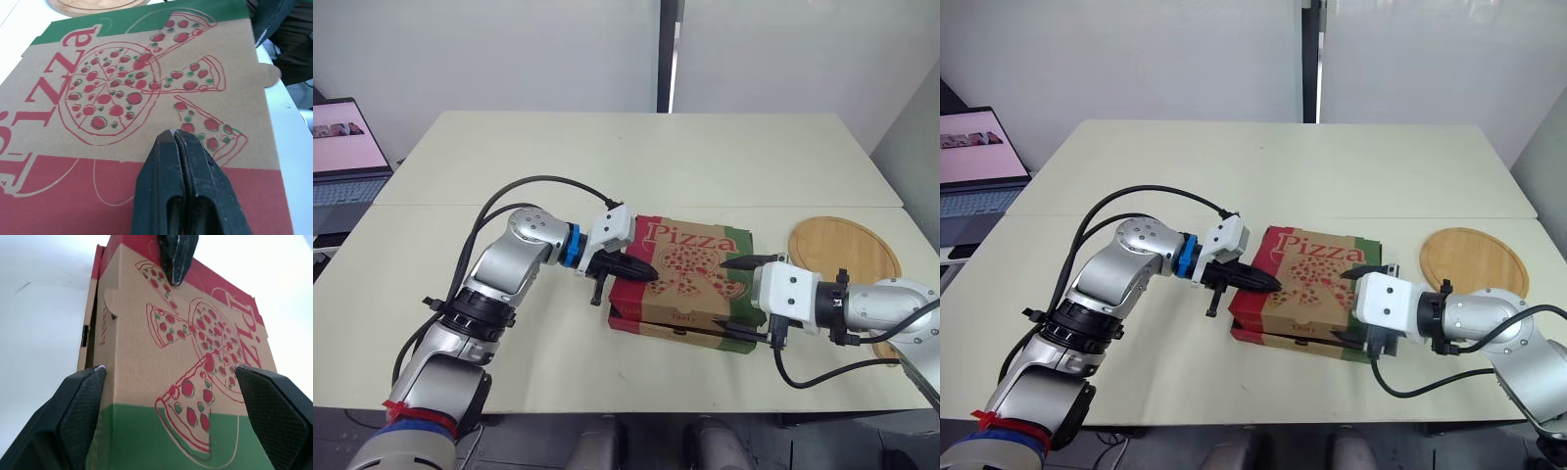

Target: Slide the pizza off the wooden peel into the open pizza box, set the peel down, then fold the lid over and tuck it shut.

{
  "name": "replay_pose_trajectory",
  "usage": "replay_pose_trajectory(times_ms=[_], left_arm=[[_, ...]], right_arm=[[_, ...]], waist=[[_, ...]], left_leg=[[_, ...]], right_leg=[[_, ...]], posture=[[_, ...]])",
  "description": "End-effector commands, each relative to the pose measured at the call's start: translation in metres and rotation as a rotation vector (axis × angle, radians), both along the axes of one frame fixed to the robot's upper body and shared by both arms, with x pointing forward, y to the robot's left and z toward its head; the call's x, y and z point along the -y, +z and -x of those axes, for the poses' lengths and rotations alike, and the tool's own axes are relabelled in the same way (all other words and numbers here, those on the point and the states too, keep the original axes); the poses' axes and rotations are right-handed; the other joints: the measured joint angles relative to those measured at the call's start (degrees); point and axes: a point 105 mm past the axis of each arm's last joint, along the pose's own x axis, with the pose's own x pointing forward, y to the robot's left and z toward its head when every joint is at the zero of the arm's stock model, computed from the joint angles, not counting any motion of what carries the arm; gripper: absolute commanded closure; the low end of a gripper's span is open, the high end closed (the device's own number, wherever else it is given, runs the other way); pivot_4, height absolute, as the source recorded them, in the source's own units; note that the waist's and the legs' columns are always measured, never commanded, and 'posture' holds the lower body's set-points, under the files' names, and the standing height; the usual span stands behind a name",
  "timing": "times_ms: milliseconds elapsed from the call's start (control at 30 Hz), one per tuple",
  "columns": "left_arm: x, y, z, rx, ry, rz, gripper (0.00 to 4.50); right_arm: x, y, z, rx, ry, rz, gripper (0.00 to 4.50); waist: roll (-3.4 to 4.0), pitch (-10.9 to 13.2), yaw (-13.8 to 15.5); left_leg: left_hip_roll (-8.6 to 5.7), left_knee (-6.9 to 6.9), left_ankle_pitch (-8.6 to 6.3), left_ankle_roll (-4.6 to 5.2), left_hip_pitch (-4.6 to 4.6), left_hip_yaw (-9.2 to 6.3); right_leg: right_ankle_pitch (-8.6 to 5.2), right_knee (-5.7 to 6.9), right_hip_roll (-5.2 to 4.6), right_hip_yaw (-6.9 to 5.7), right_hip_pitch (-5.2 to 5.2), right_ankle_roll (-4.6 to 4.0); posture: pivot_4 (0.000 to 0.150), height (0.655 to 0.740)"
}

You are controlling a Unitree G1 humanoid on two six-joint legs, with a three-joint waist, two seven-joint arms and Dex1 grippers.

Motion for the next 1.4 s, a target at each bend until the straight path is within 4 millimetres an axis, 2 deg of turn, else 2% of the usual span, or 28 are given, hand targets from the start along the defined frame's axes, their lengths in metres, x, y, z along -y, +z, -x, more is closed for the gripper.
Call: replay_pose_trajectory(times_ms=[33, 333, 600, 700, 833, 1033, 1133, 1300, 1400], left_arm=[[0.002, 0.008, -0.001, 0.041, -0.023, 0.002, 4.5], [0.004, -0.002, 0.003, 0.046, -0.041, -0.028, 4.5], [0.004, -0.013, 0.003, 0.053, -0.04, -0.06, 4.5], [0.005, -0.015, 0.003, 0.057, -0.037, -0.065, 4.5], [0.005, -0.015, 0.003, 0.063, -0.034, -0.069, 4.5], [0.005, -0.016, 0.001, 0.07, -0.034, -0.071, 4.5], [0.006, -0.016, 0.001, 0.072, -0.034, -0.07, 4.5], [0.006, -0.016, 0.001, 0.072, -0.034, -0.066, 4.5], [0.006, -0.016, 0.001, 0.072, -0.032, -0.065, 4.5]], right_arm=[[0.002, 0.002, -0.001, 0.044, -0.014, 0.012, 0.02], [0.002, -0.011, -0.007, 0.066, -0.07, 0.011, 0.02], [-0.002, -0.017, -0.004, 0.058, -0.07, -0.001, 0.02], [-0.004, -0.018, 0.002, 0.025, -0.061, -0.029, 0.02], [-0.001, -0.009, 0.014, -0.067, -0.064, -0.108, 0.02], [0.015, 0.012, 0.024, -0.236, -0.108, -0.237, 0.02], [0.037, 0.019, 0.015, -0.251, -0.214, -0.275, 0.02], [0.075, 0.011, 0.003, -0.248, -0.377, -0.254, 0.02], [0.086, -0.004, 0.004, -0.256, -0.413, -0.184, 0.61]], waist=[[0.0, 0.0, 0.0], [0.0, 0.0, 0.0], [0.0, 0.0, 0.0], [0.0, 0.0, 0.0], [0.0, 0.0, 0.0], [0.0, 0.0, 0.1], [0.0, 0.0, 0.1], [-0.01, 0.0, 0.1], [-0.01, 0.0, 0.1]], left_leg=[[0.0, 0.0, 0.0, 0.0, 0.0, 0.0], [0.0, 0.01, 0.0, 0.0, 0.01, 0.0], [0.0, 0.02, 0.0, 0.0, 0.02, 0.01], [0.0, 0.02, 0.0, 0.0, 0.02, 0.01], [0.0, 0.03, 0.0, 0.0, 0.01, 0.0], [0.0, 0.04, -0.02, 0.03, 0.02, -0.02], [0.0, 0.04, -0.02, 0.04, 0.02, -0.02], [0.0, 0.03, -0.02, 0.04, 0.02, -0.01], [0.0, 0.02, -0.02, 0.04, 0.02, 0.0]], right_leg=[[0.0, 0.0, 0.0, 0.0, 0.0, 0.0], [0.0, 0.01, 0.0, 0.0, 0.0, 0.0], [0.0, 0.02, 0.01, 0.01, 0.01, 0.0], [0.0, 0.03, 0.01, 0.0, 0.01, 0.0], [0.0, 0.03, 0.01, 0.01, 0.02, 0.0], [0.0, 0.02, 0.01, -0.01, 0.06, 0.0], [0.0, 0.02, 0.01, -0.02, 0.08, 0.0], [0.0, 0.01, 0.01, -0.03, 0.09, 0.0], [0.0, 0.02, 0.0, -0.02, 0.08, 0.0]], posture=[[0.15, 0.7281], [0.15, 0.7281], [0.15, 0.7281], [0.15, 0.7281], [0.15, 0.7281], [0.15, 0.7281], [0.15, 0.7281], [0.15, 0.7281], [0.15, 0.7281]])
